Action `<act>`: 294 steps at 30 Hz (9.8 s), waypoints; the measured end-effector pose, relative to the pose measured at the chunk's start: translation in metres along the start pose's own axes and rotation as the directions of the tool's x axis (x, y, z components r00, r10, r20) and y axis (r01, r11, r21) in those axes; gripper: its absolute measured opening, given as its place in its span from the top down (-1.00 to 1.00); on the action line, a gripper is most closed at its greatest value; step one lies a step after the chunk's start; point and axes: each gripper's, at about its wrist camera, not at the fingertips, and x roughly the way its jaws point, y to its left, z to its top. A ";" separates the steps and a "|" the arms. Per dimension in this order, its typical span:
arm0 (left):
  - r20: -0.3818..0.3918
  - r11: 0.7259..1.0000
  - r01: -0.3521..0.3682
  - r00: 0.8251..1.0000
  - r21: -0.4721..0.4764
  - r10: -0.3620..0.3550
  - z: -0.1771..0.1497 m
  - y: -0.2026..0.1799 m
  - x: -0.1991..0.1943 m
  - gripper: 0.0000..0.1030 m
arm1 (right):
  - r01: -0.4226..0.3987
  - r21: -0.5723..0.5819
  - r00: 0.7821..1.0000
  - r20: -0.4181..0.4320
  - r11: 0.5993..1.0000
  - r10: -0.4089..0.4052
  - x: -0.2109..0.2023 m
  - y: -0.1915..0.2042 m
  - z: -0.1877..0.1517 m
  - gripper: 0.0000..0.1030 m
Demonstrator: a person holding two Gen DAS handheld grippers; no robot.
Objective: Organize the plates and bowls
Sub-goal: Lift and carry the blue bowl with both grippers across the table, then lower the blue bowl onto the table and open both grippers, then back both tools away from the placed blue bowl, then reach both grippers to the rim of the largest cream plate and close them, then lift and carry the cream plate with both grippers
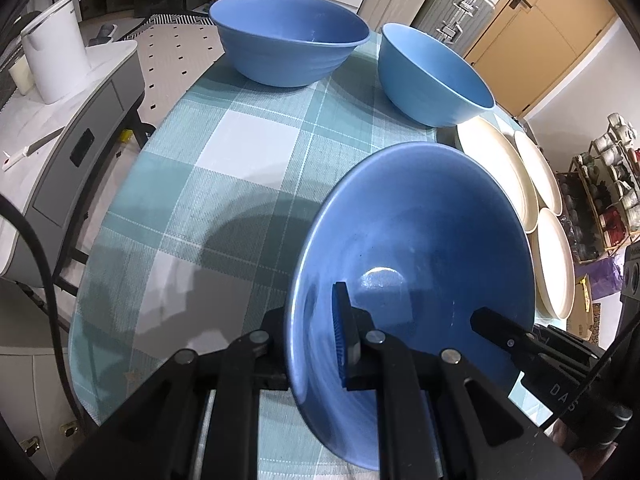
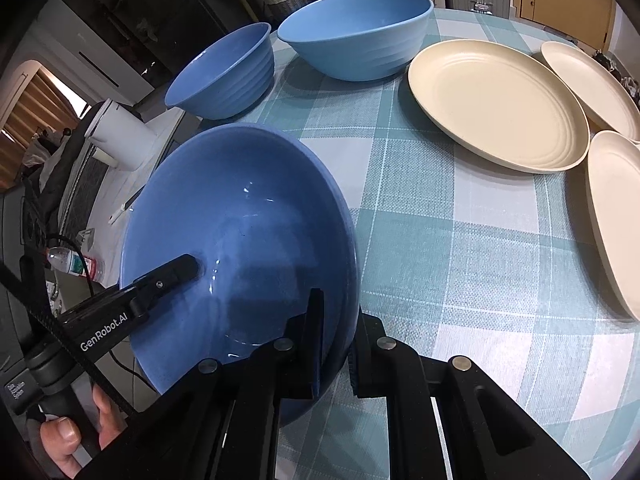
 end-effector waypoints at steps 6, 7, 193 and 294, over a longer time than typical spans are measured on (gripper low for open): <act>-0.003 1.000 0.000 1.000 0.022 0.000 -0.004 -0.003 -0.002 0.76 | -0.008 0.005 1.000 -0.013 1.000 0.008 -0.003 -0.003 -0.003 0.80; -0.004 1.000 0.000 1.000 0.023 0.000 -0.004 -0.004 -0.002 0.76 | -0.011 0.007 1.000 -0.016 1.000 0.011 -0.003 -0.004 -0.003 0.80; 0.240 0.915 0.110 0.947 0.388 -0.216 -0.043 -0.272 -0.028 -0.93 | -0.063 0.326 0.754 0.635 0.943 -0.169 -0.212 -0.219 -0.110 -0.98; -0.009 0.906 -0.051 0.998 0.420 0.060 -0.119 -0.267 0.053 0.50 | 0.110 0.374 0.947 0.240 0.921 -0.211 -0.129 -0.282 -0.137 0.74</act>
